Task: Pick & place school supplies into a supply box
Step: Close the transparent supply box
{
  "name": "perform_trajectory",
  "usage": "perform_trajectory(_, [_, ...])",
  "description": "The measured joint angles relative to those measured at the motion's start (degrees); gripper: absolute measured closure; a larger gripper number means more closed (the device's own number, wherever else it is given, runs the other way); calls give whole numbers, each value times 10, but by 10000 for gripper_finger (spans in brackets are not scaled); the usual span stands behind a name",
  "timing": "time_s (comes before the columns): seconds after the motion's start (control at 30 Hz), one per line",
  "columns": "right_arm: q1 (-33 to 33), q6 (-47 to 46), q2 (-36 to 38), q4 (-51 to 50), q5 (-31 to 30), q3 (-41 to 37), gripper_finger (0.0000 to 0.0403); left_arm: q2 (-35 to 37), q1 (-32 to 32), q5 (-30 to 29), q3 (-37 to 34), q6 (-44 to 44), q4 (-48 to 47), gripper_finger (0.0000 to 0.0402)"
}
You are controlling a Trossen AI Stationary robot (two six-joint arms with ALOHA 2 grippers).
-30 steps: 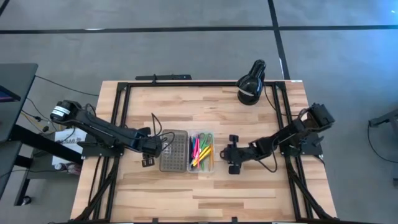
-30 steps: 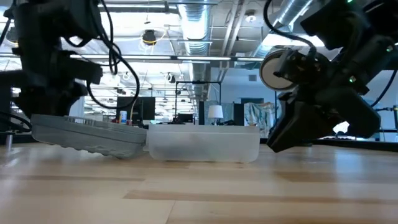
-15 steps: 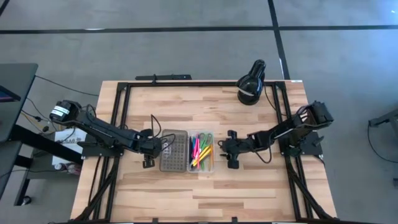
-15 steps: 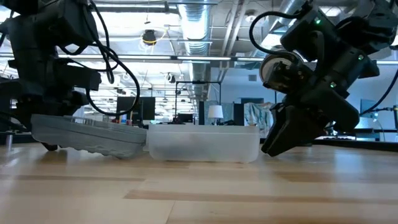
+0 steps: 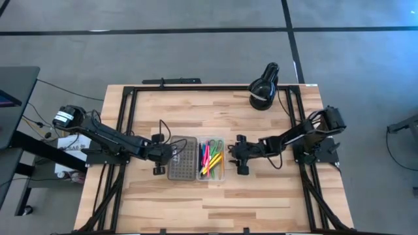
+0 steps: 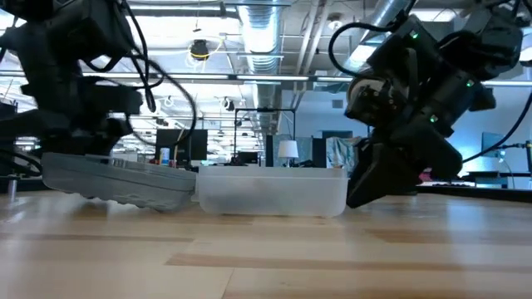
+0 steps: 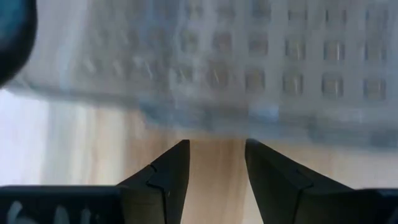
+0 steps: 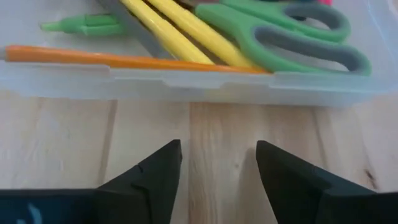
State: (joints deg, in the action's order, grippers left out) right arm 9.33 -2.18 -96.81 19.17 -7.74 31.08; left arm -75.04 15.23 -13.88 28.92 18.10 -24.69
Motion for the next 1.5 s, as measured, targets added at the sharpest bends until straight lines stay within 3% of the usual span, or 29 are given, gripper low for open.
perform_trajectory(0.27, [-20,5,-78,95,34,4,197,0,-2,-6,1,-20,24,251])
perform_trajectory(1.1, [-24,31,-69,101,39,1,198,1,-3,-3,1,-21,39,250])
perform_trajectory(1.5, [-24,29,-71,103,48,0,200,79,-3,-3,1,-27,40,250])
